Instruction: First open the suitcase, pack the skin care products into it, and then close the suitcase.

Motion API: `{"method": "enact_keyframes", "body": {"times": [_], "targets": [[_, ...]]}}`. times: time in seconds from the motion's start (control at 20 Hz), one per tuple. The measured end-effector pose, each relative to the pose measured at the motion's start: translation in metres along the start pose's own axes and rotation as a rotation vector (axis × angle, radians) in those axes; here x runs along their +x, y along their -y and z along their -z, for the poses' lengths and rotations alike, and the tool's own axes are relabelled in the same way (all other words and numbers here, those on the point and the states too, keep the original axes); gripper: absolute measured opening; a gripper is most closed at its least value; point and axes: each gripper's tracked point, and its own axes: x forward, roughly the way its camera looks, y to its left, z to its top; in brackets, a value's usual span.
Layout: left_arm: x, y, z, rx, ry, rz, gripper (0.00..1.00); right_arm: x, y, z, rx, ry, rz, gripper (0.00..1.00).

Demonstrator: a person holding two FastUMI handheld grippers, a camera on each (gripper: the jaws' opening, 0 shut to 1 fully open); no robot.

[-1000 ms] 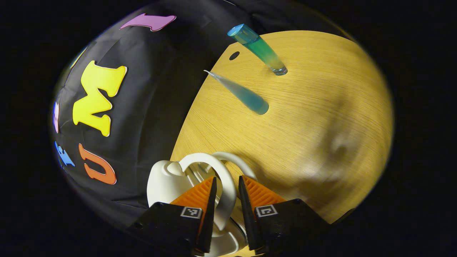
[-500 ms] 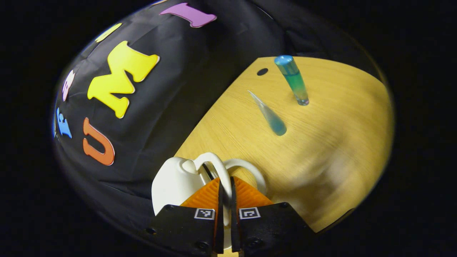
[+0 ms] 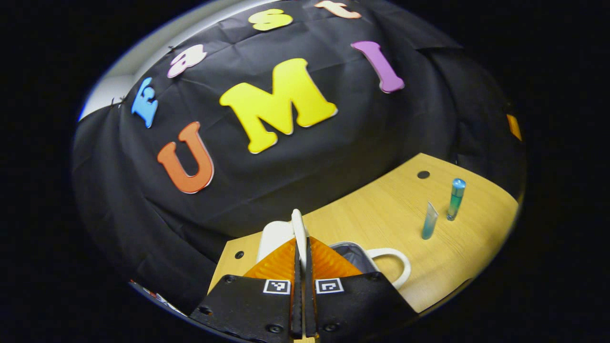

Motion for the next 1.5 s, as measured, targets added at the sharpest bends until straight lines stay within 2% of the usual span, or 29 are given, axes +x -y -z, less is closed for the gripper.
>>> {"method": "enact_keyframes", "body": {"times": [0.1,0.3,0.6,0.65,0.85,1.0,1.2,1.35,1.5], "targets": [[-0.002,-0.039,-0.001,-0.082,0.027,-0.041,0.05,-0.001,-0.019,-0.002,0.019,-0.009,-0.036,0.77],[0.003,-0.095,0.015,-0.277,0.090,-0.063,0.05,-0.005,-0.045,-0.013,0.010,-0.002,-0.069,0.80],[0.018,-0.185,0.069,-0.397,0.094,-0.125,0.05,-0.010,-0.072,-0.014,-0.026,-0.011,-0.084,0.80],[0.021,-0.195,0.080,-0.427,0.089,-0.135,0.06,-0.010,-0.077,-0.013,-0.035,-0.017,-0.091,0.77],[0.036,-0.228,0.136,-0.525,0.052,-0.188,0.06,-0.011,-0.090,-0.010,-0.076,-0.029,-0.095,0.80],[0.051,-0.246,0.191,-0.583,-0.027,-0.215,0.06,-0.011,-0.101,-0.008,-0.077,-0.038,-0.104,0.80],[0.063,-0.247,0.269,-0.710,-0.153,-0.220,0.06,-0.009,-0.114,-0.003,-0.096,-0.057,-0.116,0.79],[0.073,-0.234,0.308,-0.761,-0.228,-0.207,0.06,-0.008,-0.120,-0.003,-0.092,-0.066,-0.121,0.79],[0.073,-0.222,0.327,-0.771,-0.254,-0.204,0.08,-0.008,-0.123,-0.004,-0.114,-0.062,-0.113,0.80]]}}
